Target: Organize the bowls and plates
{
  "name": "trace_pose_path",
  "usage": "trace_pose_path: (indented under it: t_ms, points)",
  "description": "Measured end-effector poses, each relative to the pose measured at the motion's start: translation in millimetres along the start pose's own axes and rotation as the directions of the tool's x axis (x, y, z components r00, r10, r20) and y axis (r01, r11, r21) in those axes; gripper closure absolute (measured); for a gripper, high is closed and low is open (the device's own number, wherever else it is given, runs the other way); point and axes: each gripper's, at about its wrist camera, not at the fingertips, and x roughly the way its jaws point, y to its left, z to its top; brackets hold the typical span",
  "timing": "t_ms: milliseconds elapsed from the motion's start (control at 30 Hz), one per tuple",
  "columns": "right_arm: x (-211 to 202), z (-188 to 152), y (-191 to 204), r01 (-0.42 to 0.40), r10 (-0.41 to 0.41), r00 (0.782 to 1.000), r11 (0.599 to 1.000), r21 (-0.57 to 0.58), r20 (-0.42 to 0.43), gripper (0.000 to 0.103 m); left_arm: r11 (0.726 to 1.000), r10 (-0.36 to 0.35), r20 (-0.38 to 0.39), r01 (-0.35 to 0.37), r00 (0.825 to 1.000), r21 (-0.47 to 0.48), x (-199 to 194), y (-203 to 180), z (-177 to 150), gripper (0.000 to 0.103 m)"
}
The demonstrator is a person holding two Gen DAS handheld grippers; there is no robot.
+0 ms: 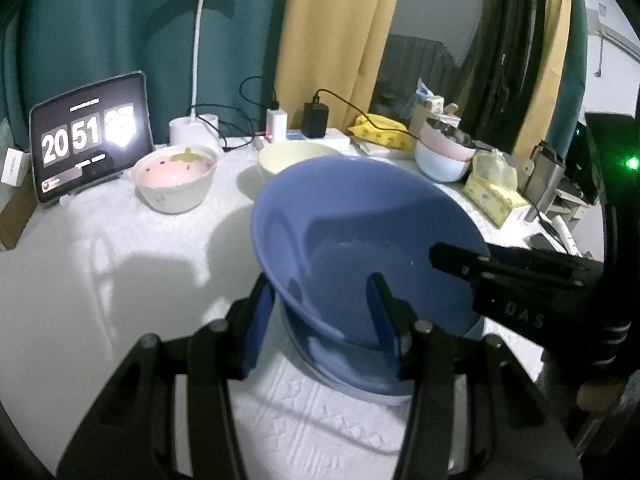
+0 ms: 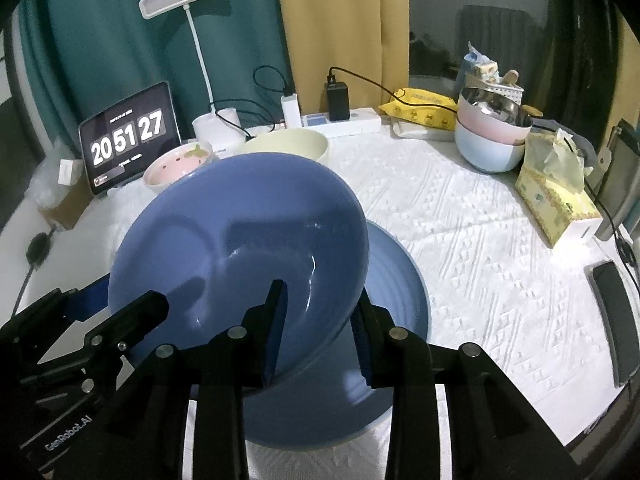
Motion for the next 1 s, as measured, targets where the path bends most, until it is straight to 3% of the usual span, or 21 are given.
trace_pose_path:
  t_ms: [467,567,1000]
  points:
    - [-2,6,-15,0.02,-0.021,1.0,1.0,0.02,0.013,0.068,0.999,-0.014,-0.039,0.016,0.999,0.039,11,-9,6,0.053]
    - [-4,9,-17,0.028,-0.028,0.999,0.999,0.023,0.032,0.056,0.999,-0.015,-0.03,0.016,0.999,0.048,10,-9,8,0.053]
    - [-5,26,-23,0.029,-0.03,0.998,0.999,0.019,0.057,0.055,0.999,0.015,0.029,-0.016,0.999,0.033,1,5,27,0.044]
